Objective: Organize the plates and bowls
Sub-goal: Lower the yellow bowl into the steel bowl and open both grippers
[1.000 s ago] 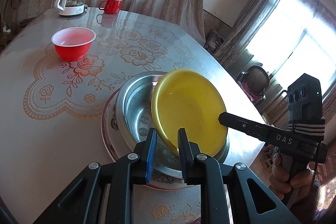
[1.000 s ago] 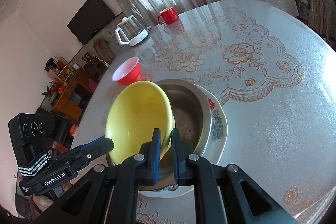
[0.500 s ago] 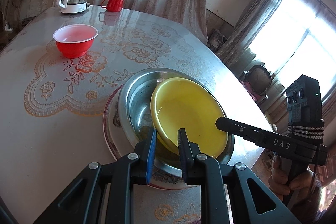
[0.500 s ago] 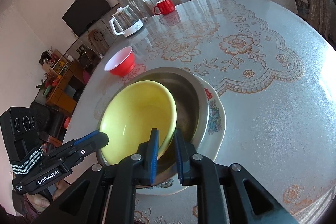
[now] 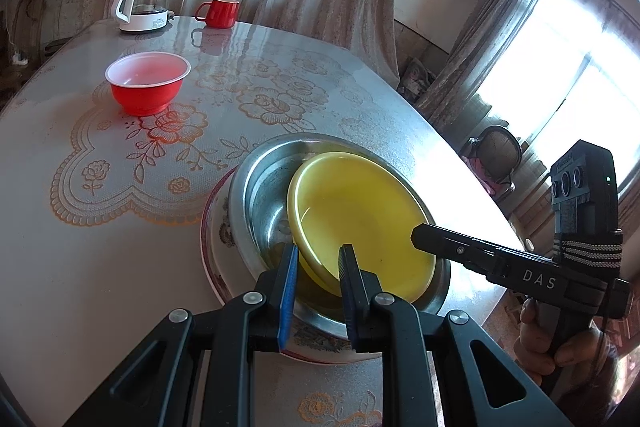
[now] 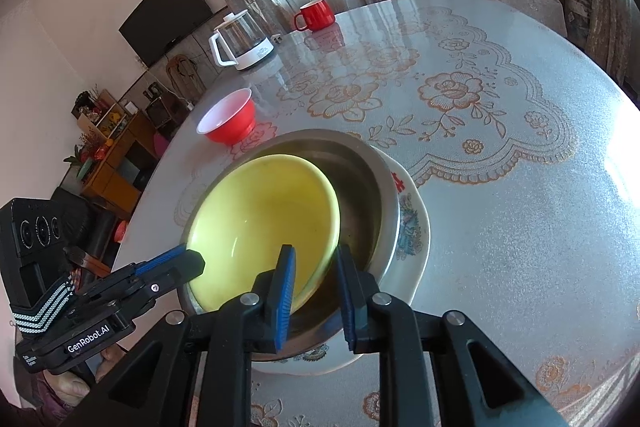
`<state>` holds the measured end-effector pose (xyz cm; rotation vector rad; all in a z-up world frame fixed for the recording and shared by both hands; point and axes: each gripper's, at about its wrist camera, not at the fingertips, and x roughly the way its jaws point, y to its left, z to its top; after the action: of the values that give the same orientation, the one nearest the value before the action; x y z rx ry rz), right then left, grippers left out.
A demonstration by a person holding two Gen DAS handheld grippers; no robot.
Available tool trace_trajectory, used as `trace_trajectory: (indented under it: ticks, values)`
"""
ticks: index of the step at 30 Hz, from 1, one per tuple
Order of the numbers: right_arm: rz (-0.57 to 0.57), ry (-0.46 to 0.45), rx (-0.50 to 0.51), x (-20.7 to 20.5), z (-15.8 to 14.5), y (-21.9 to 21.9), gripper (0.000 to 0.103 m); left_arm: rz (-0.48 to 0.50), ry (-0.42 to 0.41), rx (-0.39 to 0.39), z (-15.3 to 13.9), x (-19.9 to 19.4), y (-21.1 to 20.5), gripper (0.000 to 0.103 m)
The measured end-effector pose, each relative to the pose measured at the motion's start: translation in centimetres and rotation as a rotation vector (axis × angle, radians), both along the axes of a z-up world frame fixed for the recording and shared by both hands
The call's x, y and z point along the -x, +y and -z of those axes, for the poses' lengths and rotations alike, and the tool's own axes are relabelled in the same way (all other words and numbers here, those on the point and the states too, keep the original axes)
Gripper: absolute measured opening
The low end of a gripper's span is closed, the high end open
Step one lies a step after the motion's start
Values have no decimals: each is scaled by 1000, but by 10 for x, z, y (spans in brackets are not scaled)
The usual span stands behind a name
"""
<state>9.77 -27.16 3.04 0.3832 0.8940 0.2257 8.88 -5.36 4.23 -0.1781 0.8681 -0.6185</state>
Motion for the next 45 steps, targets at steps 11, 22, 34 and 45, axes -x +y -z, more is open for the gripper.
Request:
trace_trajectory:
  ticks: [11,22,34,45]
  values:
    - [-6,-15,38,0,-3,4,25,-12,-32,-28,-2,4,-2,24]
    - [-19,-22,76,1,-2,9,25,-4,-28,-15,-1,3,-3,27]
    - [9,-58,42,9,-9,0,29,-5,-55,7,-8,9,-5,55]
    - [154,-59,-38,13,-8,-33,33,-156,-24,38,-6,-8,28,67]
